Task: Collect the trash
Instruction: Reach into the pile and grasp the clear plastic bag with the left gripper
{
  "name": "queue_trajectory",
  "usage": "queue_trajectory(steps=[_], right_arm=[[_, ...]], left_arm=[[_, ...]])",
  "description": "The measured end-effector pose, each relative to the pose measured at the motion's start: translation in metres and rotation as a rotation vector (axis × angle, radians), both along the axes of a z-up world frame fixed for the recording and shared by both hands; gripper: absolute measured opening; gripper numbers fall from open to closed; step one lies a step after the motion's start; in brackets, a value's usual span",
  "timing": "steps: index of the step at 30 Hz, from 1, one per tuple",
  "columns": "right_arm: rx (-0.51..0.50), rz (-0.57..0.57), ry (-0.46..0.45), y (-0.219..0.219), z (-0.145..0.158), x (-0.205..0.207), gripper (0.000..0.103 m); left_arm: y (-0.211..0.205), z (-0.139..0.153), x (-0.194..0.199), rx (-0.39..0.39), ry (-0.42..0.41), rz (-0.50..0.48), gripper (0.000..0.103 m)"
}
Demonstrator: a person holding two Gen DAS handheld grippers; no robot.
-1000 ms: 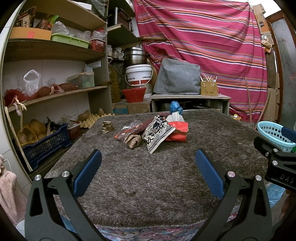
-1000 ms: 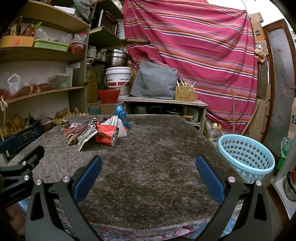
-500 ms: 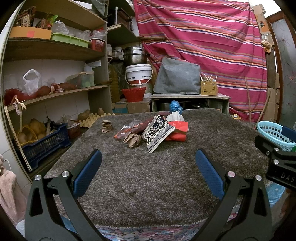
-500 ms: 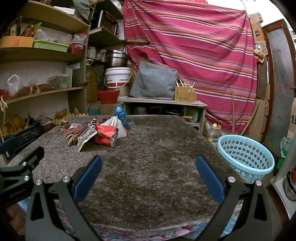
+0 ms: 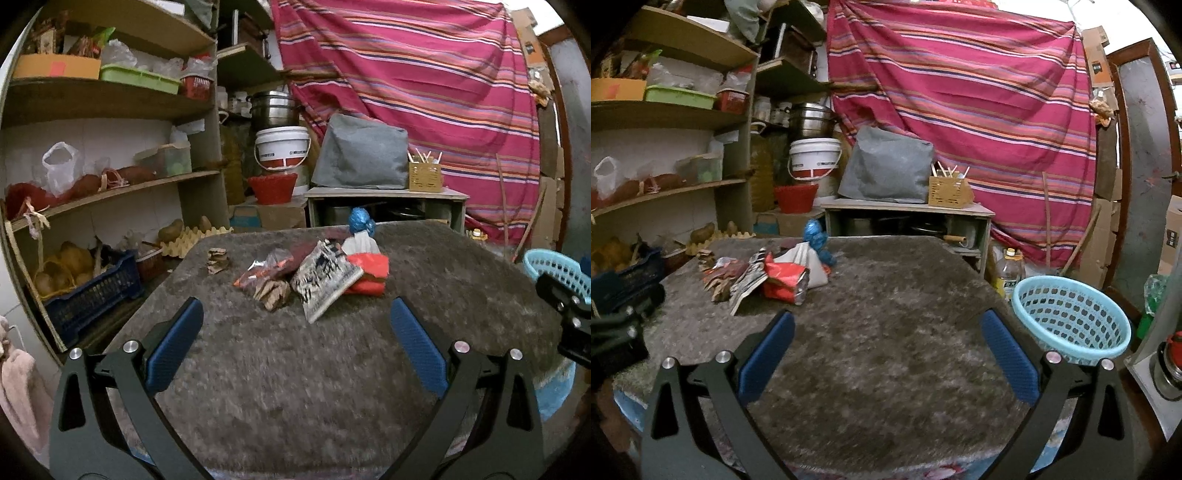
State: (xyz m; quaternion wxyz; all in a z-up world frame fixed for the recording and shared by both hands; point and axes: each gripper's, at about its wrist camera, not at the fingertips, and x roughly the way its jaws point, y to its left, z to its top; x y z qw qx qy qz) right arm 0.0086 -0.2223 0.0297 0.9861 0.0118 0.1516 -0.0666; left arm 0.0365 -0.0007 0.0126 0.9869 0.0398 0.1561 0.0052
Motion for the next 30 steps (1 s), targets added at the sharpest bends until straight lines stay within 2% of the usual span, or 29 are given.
queue_trajectory(steps=[4, 10, 13, 16, 21, 24, 28, 30], right_arm=[[-0.028, -0.006, 0.007, -0.006, 0.012, 0.018, 0.099], [-0.082, 0.004, 0.033, -0.005, 0.024, 0.054, 0.099], [-0.08, 0.007, 0.073, -0.003, 0.029, 0.079, 0.099], [-0.05, 0.015, 0.12, -0.003, 0.035, 0.107, 0.099], [-0.038, 0.032, 0.179, -0.004, 0.034, 0.159, 0.099], [-0.036, 0.023, 0.204, -0.005, 0.024, 0.179, 0.099], [0.022, 0.012, 0.245, -0.008, 0.001, 0.188, 0.099], [0.035, 0.014, 0.266, -0.009, -0.004, 0.194, 0.099]], left_arm=[[0.008, 0.014, 0.03, 0.009, 0.008, 0.015, 0.098], [0.021, 0.029, 0.077, 0.075, 0.002, 0.017, 0.098], [0.028, 0.032, 0.101, 0.09, 0.016, 0.007, 0.098], [0.03, 0.027, 0.124, 0.107, 0.037, 0.013, 0.098], [0.04, 0.011, 0.159, 0.082, 0.103, 0.013, 0.098], [0.049, -0.001, 0.173, 0.073, 0.147, 0.022, 0.098], [0.058, -0.016, 0.188, 0.031, 0.194, 0.006, 0.098], [0.059, -0.021, 0.196, 0.035, 0.213, 0.01, 0.093]])
